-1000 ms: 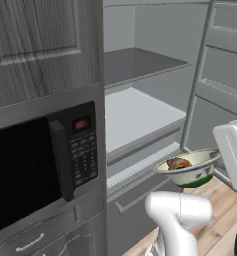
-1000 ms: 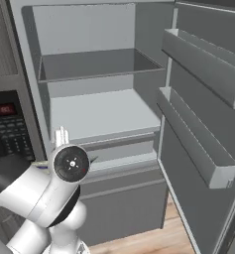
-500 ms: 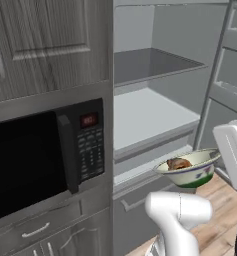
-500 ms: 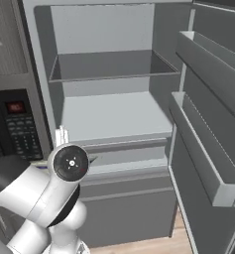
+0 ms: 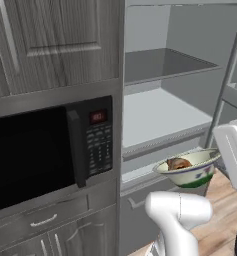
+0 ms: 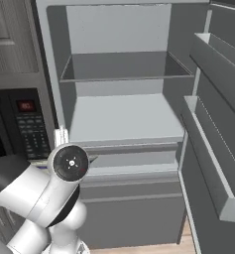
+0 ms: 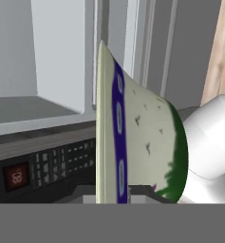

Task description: Place the bowl with the onion and lemon wedge on the top shelf of the fridge. Place the bowl with the chicken drumsticks on the second highest shelf of the fridge.

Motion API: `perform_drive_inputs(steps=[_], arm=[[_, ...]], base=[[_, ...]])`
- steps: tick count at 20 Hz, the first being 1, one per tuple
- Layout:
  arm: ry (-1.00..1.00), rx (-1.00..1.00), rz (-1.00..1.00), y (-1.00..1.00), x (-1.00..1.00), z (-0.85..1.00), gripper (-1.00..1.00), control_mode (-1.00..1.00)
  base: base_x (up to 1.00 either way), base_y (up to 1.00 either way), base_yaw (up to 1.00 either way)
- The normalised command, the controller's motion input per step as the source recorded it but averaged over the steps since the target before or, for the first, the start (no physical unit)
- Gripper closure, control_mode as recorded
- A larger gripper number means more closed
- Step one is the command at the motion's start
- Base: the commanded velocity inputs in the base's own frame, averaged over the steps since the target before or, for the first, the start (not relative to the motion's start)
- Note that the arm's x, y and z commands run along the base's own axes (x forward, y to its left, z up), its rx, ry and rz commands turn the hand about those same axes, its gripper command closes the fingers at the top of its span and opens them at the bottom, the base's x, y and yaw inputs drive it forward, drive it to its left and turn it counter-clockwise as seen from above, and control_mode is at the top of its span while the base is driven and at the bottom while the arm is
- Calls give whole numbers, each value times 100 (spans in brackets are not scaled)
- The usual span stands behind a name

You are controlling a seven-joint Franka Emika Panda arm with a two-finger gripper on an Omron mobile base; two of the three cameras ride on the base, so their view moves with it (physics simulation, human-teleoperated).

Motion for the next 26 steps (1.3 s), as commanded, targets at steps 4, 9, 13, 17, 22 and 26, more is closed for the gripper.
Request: perform_drive_inputs(steps=[4, 9, 13, 17, 22, 26], arm=[[0, 0, 0, 0, 0, 0, 100, 100], [0, 0, 0, 0, 0, 0, 100, 100], [0, 0, 0, 0, 0, 0, 100, 100], [0, 0, 0, 0, 0, 0, 100, 100], [0, 0, 0, 0, 0, 0, 100, 100], [0, 0, 0, 0, 0, 0, 100, 100]], base=[[9, -1, 20], [8, -2, 23], [14, 0, 21], [38, 0, 5], [52, -19, 10], [32, -53, 5]])
